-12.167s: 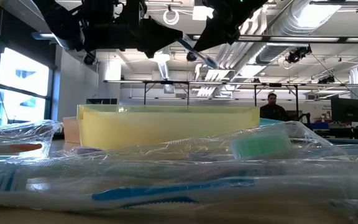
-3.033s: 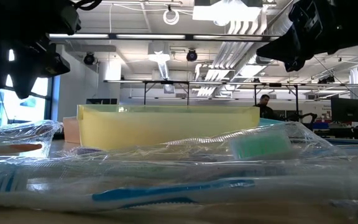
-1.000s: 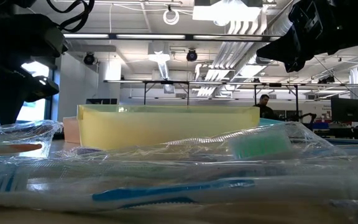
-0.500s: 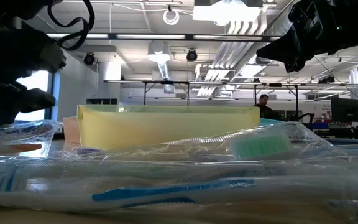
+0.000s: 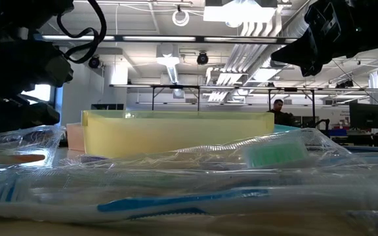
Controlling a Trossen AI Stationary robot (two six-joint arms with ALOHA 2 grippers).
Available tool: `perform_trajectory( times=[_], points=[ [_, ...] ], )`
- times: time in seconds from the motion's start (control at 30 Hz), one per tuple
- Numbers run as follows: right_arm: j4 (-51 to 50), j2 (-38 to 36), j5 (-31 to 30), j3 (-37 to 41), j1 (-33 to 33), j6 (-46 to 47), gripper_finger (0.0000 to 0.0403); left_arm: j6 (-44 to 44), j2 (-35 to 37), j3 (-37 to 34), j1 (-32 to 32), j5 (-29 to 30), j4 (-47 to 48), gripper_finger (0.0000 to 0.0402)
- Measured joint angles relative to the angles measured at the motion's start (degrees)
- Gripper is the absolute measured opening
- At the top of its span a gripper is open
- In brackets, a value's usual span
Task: Pick & Place Toothbrushes
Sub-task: Put the purple toothbrush into the orange bin
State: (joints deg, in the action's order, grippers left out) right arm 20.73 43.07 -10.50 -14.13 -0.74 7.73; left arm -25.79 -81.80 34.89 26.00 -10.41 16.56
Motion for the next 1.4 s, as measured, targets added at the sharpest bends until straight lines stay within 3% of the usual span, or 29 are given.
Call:
perform_trajectory(
  times=[0.57,1.07,1.4],
  points=[
    [-0.42,0.01,-0.01,0.00,-0.01,0.00,0.0002,-1.50,-0.17,-0.15,-0.11,-0.40,-0.13,0.0029],
    [-0.45,0.00,-0.01,0.00,-0.01,0.00,0.0002,-2.09,0.54,-0.23,-0.07,-2.58,0.31,0.0021],
    [-0.62,0.00,-0.01,0.00,0.00,0.00,0.0003,-1.68,7.83,-0.22,-0.07,-0.49,3.74,0.0022]
  ],
)
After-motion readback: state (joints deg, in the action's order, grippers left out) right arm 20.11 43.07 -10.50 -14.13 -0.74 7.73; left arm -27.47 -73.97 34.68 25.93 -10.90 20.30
